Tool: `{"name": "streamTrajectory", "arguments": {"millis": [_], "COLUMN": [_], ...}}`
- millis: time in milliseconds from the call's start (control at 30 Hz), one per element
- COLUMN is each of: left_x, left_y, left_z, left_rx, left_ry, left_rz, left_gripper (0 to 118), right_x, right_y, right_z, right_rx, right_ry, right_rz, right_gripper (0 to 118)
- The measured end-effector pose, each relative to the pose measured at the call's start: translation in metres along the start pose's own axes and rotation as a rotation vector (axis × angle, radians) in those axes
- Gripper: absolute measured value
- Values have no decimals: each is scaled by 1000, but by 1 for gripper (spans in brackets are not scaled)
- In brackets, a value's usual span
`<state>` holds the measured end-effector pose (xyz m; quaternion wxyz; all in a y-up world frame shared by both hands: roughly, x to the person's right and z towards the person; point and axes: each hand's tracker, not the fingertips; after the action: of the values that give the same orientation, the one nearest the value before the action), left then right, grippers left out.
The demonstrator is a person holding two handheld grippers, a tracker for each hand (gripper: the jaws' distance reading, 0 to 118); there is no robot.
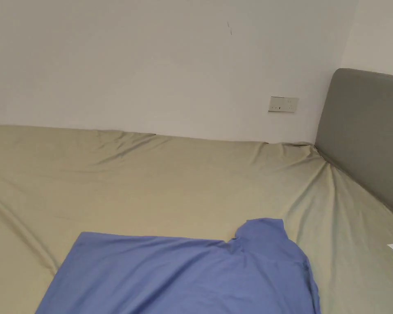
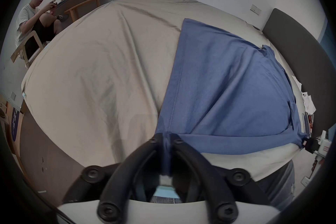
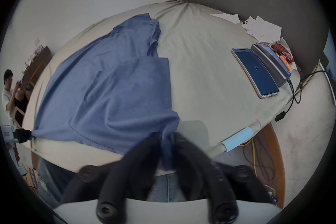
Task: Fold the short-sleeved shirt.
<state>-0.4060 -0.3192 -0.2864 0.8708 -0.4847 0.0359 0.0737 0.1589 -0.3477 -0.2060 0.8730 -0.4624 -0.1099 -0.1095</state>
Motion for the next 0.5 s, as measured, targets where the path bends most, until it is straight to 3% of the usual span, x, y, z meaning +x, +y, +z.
{"name": "streamTrajectory", "arguments": {"millis": [33,67,100,133,167,233,267,300,333,367,400,500], "left_x": [0,-1,-4,-8,-12,-24,-25,-23,-20,-17,-13,-11], "left_y": [-1,-2,-3,-5,-6,-12,-16,-21,-25,-30,-32,-39], "left_z": [-3,-4,-4,2,11,32,44,54,61,65,65,66], "left_rx": [0,-5,-11,-12,-4,70,114,156,190,209,207,178], "left_ry": [3,19,31,35,20,-37,-39,-25,-11,7,26,-30], "left_rz": [2,8,18,38,64,115,133,134,119,110,110,84], "left_gripper": [27,59,77,86,90,83,62,33,6,2,0,0], "right_x": [-2,-2,-1,2,4,3,2,0,-4,-7,-12,-27], "right_y": [0,-1,-2,-2,-4,-10,-13,-16,-20,-25,-27,-39], "right_z": [-3,-4,-2,6,18,45,60,71,79,84,85,83], "right_rx": [-13,-19,-20,-7,24,136,177,191,186,189,185,167], "right_ry": [-26,-42,-48,-49,-56,-57,-38,-29,-15,2,2,-21], "right_rz": [14,13,7,-7,-26,-43,-36,-29,-24,-15,-9,19], "right_gripper": [36,67,82,91,92,92,89,82,67,29,4,2]}}
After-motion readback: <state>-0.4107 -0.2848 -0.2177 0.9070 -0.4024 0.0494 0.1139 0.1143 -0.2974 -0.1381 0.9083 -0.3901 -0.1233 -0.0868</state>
